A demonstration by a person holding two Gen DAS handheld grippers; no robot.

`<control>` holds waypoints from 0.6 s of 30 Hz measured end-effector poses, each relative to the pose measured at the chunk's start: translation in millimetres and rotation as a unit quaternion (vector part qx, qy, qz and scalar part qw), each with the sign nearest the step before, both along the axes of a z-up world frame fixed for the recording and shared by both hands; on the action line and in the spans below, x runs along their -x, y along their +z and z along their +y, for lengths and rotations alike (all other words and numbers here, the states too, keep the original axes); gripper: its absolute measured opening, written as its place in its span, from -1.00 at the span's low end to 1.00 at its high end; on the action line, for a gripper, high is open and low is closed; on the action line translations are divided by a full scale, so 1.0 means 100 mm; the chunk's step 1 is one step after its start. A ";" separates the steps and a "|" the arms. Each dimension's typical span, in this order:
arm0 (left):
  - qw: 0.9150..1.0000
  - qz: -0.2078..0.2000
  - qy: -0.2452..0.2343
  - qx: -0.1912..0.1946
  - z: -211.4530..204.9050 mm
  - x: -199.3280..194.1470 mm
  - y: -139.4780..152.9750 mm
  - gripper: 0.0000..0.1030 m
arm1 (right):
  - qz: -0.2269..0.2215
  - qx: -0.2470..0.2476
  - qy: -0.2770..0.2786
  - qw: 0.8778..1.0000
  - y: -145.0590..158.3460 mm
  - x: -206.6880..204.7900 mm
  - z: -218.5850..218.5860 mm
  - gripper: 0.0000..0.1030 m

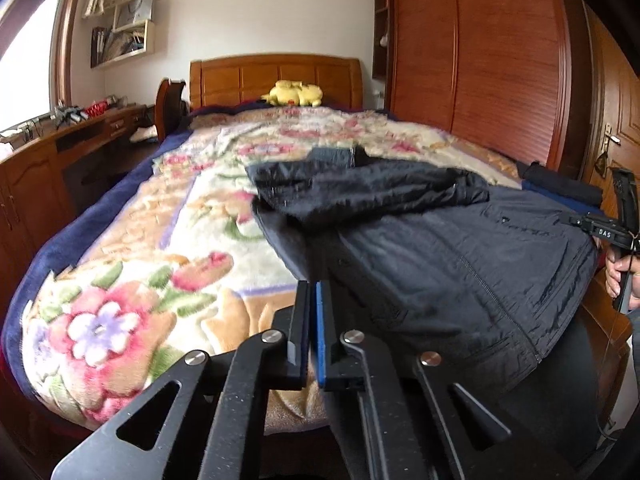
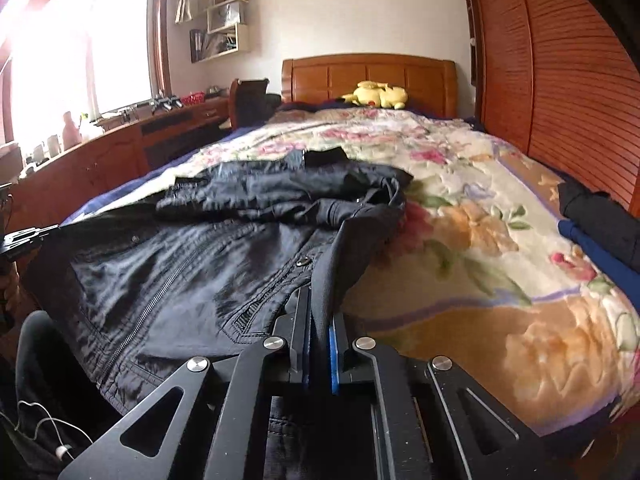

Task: Fold large clothes
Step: 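Lift the hem with both grippers and fold it up onto the collar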

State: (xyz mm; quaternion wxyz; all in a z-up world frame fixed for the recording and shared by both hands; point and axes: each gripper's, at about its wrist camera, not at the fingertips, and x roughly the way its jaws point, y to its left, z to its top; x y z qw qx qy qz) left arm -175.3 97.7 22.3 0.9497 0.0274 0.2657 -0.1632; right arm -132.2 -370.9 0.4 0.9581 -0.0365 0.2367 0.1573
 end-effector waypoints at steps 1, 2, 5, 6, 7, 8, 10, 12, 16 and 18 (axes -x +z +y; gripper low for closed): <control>1.000 -0.015 0.000 0.002 0.02 0.07 0.09 -1.00 | -0.003 -0.003 0.001 1.000 0.03 0.03 -0.01 -0.89; 1.000 -0.024 -0.001 0.001 0.02 0.10 0.15 -1.00 | -0.005 -0.006 0.002 1.000 0.05 0.05 -0.03 -0.89; 0.999 -0.032 -0.005 -0.010 0.03 0.11 0.27 -1.00 | -0.010 0.000 0.003 1.000 0.11 0.10 -0.02 -0.89; 0.999 -0.029 -0.004 -0.017 0.03 0.08 0.26 -1.00 | -0.009 0.003 0.003 1.000 0.11 0.09 -0.01 -0.89; 0.999 -0.021 -0.006 -0.026 0.03 0.03 0.23 -1.00 | -0.008 0.008 0.005 1.000 0.10 0.07 0.01 -0.89; 1.000 -0.009 -0.005 -0.029 0.03 -0.02 0.20 -1.00 | -0.006 0.014 0.005 1.000 0.09 0.05 0.03 -0.89; 0.999 0.019 0.002 -0.032 0.05 -0.14 0.10 -0.97 | 0.001 0.020 0.005 1.000 0.06 -0.02 0.05 -0.89; 0.998 0.043 0.002 -0.042 0.05 -0.24 -0.05 -0.74 | 0.008 0.019 0.008 1.000 0.03 -0.08 0.04 -0.89; 0.996 0.069 0.005 -0.054 0.03 -0.33 -0.29 -0.06 | 0.019 0.013 0.008 1.000 0.02 -0.10 0.01 -0.89; 0.995 0.082 0.005 -0.054 0.03 -0.37 -0.39 0.13 | 0.026 0.012 0.006 1.000 -0.01 -0.13 -0.01 -0.89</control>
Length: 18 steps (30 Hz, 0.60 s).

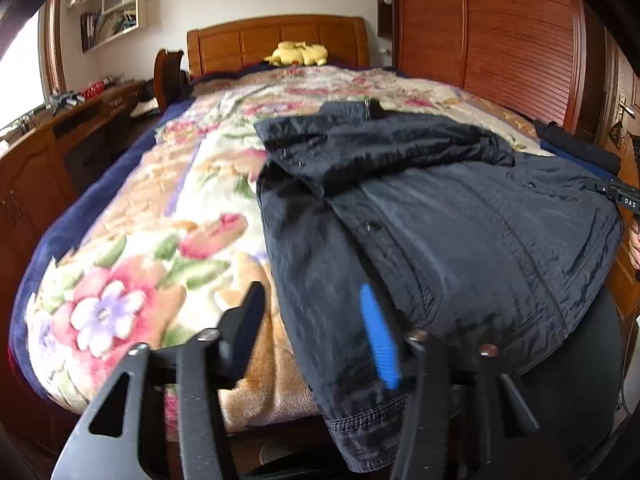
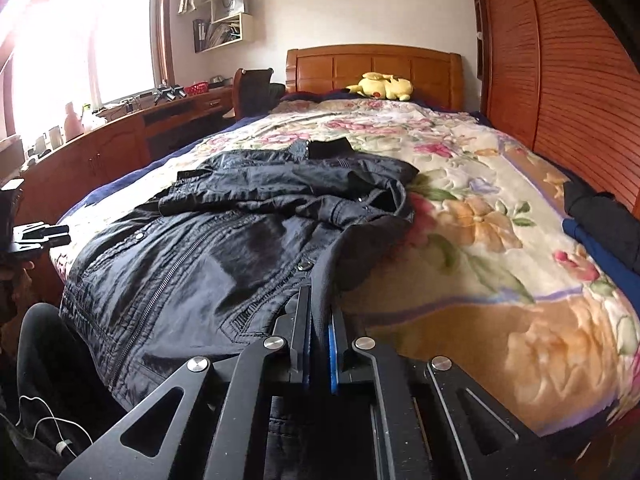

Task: Fold large clothes
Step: 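Lift the hem with both grippers and fold it up onto the collar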

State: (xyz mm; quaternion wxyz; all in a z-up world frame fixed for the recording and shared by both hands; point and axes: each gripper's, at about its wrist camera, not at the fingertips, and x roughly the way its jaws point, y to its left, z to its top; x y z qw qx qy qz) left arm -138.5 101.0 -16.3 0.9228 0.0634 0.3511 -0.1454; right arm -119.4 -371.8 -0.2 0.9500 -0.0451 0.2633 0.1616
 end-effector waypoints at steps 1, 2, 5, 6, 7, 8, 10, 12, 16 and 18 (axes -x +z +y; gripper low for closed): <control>1.000 0.005 0.003 -0.001 0.01 -0.01 -0.04 0.21 | 0.003 -0.001 -0.001 1.000 -0.01 0.00 0.01 -0.89; 1.000 0.010 0.005 -0.003 0.02 -0.02 -0.08 0.22 | 0.007 -0.001 -0.002 1.000 -0.02 -0.01 0.00 -0.89; 1.000 0.026 0.005 0.000 0.05 -0.02 -0.19 0.22 | 0.014 -0.004 -0.004 1.000 -0.05 -0.04 -0.01 -0.89; 1.000 0.030 0.005 0.000 0.05 -0.02 -0.22 0.22 | 0.016 -0.006 -0.004 1.000 -0.06 -0.06 -0.02 -0.89; 0.999 0.034 0.006 -0.001 0.06 -0.01 -0.26 0.22 | 0.018 -0.007 -0.004 1.000 -0.07 -0.07 -0.02 -0.89; 0.999 0.036 0.006 -0.002 0.06 0.00 -0.30 0.22 | 0.018 -0.008 -0.005 1.000 -0.08 -0.07 -0.02 -0.89; 0.999 0.040 0.006 0.001 0.06 0.03 -0.35 0.22 | 0.020 -0.009 -0.005 1.000 -0.09 -0.09 -0.01 -0.89; 0.999 0.043 0.008 0.004 0.06 0.05 -0.39 0.22 | 0.021 -0.009 -0.005 1.000 -0.11 -0.10 -0.01 -0.89; 0.999 0.034 0.009 0.003 0.04 0.12 -0.45 0.22 | 0.023 -0.008 -0.006 1.000 -0.12 -0.12 0.00 -0.89; 0.999 0.033 0.008 0.008 0.04 0.15 -0.46 0.22 | 0.024 -0.008 -0.006 1.000 -0.13 -0.12 -0.01 -0.89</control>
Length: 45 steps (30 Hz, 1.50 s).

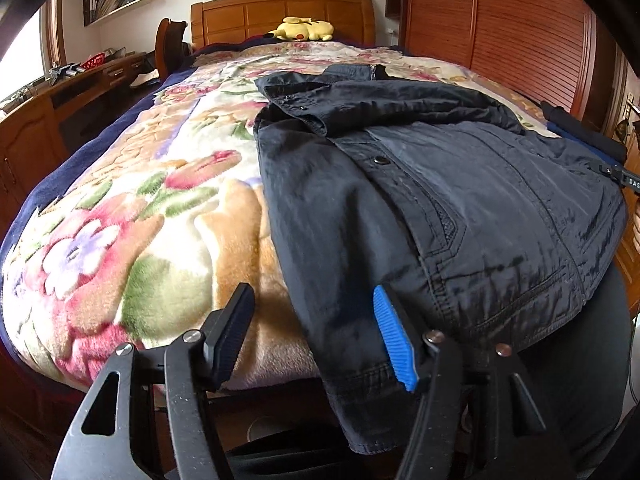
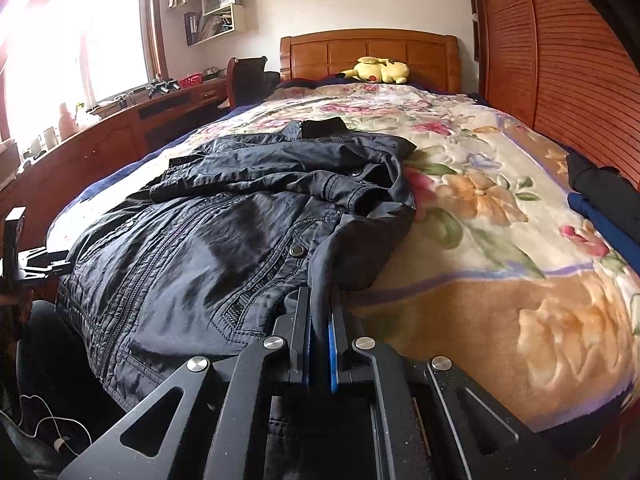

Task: Fold large clothes
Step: 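Lift the hem with both grippers and fold it up onto the collar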

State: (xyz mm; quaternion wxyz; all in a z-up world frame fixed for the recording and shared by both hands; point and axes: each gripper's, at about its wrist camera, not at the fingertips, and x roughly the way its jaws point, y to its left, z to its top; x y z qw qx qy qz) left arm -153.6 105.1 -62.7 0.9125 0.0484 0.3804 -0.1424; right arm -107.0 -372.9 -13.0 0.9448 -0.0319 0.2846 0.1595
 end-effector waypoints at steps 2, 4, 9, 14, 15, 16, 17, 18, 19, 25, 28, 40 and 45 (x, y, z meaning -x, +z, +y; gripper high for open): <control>1.000 0.000 -0.001 0.005 0.00 0.01 -0.01 0.21 | -0.001 -0.002 0.000 1.000 0.00 0.01 0.00 -0.89; 1.000 0.001 -0.010 0.008 -0.03 0.02 -0.01 0.03 | -0.005 -0.004 0.000 1.000 0.01 0.02 0.00 -0.89; 0.999 0.003 -0.030 0.012 -0.06 0.04 0.05 -0.82 | -0.025 -0.009 0.002 1.000 0.05 0.10 0.01 -0.89; 0.999 -0.022 -0.032 0.026 -0.05 0.11 0.24 -0.90 | -0.047 -0.006 0.001 0.999 0.14 0.20 0.05 -0.90; 0.999 -0.027 -0.032 0.027 -0.05 0.12 0.28 -0.91 | -0.052 -0.005 0.000 0.999 0.16 0.22 0.06 -0.91; 0.998 -0.037 -0.031 0.028 -0.05 0.15 0.34 -0.91 | -0.057 -0.004 0.000 0.998 0.18 0.25 0.07 -0.91; 0.998 -0.044 -0.030 0.033 -0.04 0.16 0.39 -0.91 | -0.061 -0.004 -0.001 0.998 0.20 0.26 0.08 -0.91; 0.998 -0.050 -0.031 0.035 -0.02 0.17 0.44 -0.91 | -0.064 -0.005 -0.002 0.998 0.22 0.28 0.08 -0.91; 0.997 -0.058 -0.031 0.039 -0.02 0.19 0.49 -0.92 | -0.068 -0.006 -0.002 0.998 0.25 0.30 0.09 -0.91; 0.993 -0.105 -0.041 0.046 -0.03 0.32 0.84 -0.92 | -0.095 -0.018 0.007 0.995 0.43 0.45 0.08 -0.92; 0.989 -0.126 -0.045 0.057 0.00 0.40 1.04 -0.93 | -0.106 -0.023 0.012 0.994 0.55 0.55 0.05 -0.92; 0.979 -0.177 -0.043 0.090 0.04 -0.02 1.58 -0.93 | -0.138 -0.041 0.034 0.989 0.97 0.50 -0.10 -0.92; 0.980 -0.164 -0.016 0.109 0.02 -0.81 1.54 -0.93 | -0.113 -0.063 0.022 0.991 1.02 -0.31 -0.22 -0.92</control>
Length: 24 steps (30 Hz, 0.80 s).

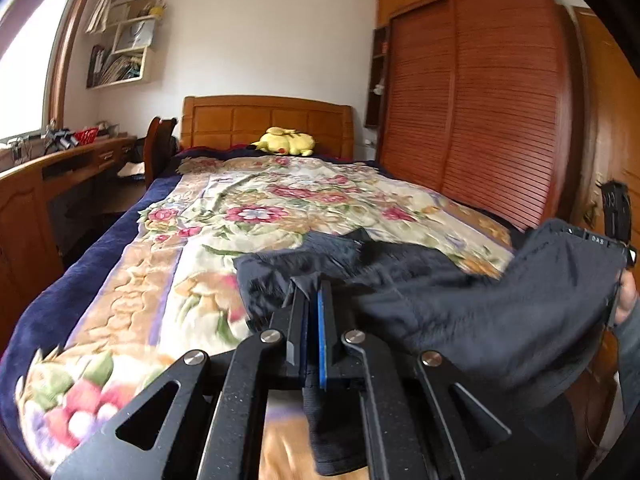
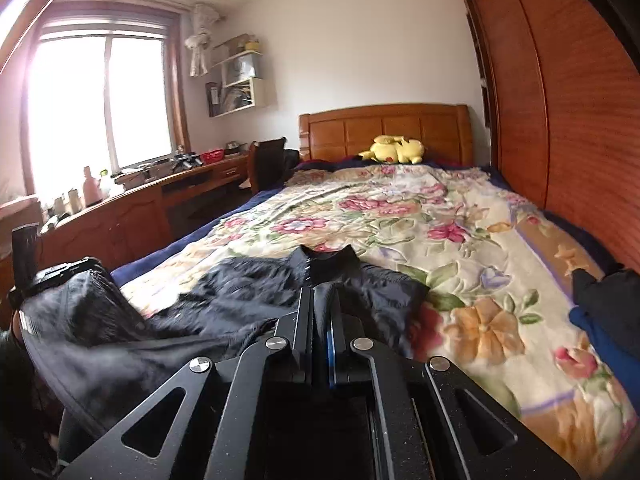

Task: Fold large clothes
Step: 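Lift the hem with both grippers and fold it up onto the collar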

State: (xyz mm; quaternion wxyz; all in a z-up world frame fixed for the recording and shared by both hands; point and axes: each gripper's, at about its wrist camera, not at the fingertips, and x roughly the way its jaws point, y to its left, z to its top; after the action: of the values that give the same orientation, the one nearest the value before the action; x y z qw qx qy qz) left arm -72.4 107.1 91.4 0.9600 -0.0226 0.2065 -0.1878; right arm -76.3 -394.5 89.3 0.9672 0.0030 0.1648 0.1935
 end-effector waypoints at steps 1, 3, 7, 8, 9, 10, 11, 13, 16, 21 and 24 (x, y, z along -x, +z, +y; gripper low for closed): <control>1.000 0.006 0.007 0.006 -0.01 -0.23 -0.03 -0.93 | 0.008 -0.001 -0.002 1.000 -0.01 -0.21 -0.02 -0.92; 1.000 0.012 0.018 0.011 -0.05 -0.52 -0.08 -0.93 | 0.024 -0.004 -0.008 1.000 -0.05 -0.61 -0.02 -0.92; 0.999 0.027 0.045 -0.002 -0.17 -1.17 -0.22 -0.93 | 0.057 -0.015 -0.015 0.998 -0.17 -1.45 -0.02 -0.92; 0.998 0.031 0.050 -0.006 -0.20 -1.36 -0.26 -0.93 | 0.063 -0.015 -0.017 0.998 -0.20 -1.66 0.00 -0.92; 0.998 0.037 0.055 -0.008 -0.22 -1.52 -0.30 -0.93 | 0.069 -0.015 -0.018 0.997 -0.23 -1.83 -0.01 -0.92; 0.997 0.041 0.058 -0.010 -0.24 -1.65 -0.33 -0.93 | 0.075 -0.017 -0.018 0.997 -0.26 -2.00 0.00 -0.92; 0.997 0.047 0.060 -0.010 -0.26 -1.80 -0.36 -0.93 | 0.081 -0.017 -0.019 0.996 -0.28 -2.16 0.02 -0.92; 0.996 0.059 0.065 -0.016 -0.31 -2.10 -0.45 -0.93 | 0.095 -0.018 -0.019 0.995 -0.35 -2.54 0.04 -0.91; 0.995 0.071 0.068 -0.032 -0.37 -2.45 -0.56 -0.93 | 0.109 -0.021 -0.019 0.994 -0.44 -2.98 0.06 -0.91; 0.992 0.081 0.073 -0.060 -0.45 -2.81 -0.70 -0.92 | 0.125 -0.036 -0.015 0.991 -0.51 -3.43 0.09 -0.91; 0.989 0.094 0.078 -0.077 -0.49 -2.94 -0.79 -0.92 | 0.134 -0.028 -0.020 0.990 -0.58 -3.56 0.13 -0.91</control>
State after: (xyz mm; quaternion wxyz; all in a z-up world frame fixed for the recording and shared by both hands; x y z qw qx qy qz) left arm 221.7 58.3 12.8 0.9469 0.0174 0.3076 -0.0926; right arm 279.9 -381.3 31.8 0.9396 0.0592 0.2874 0.1761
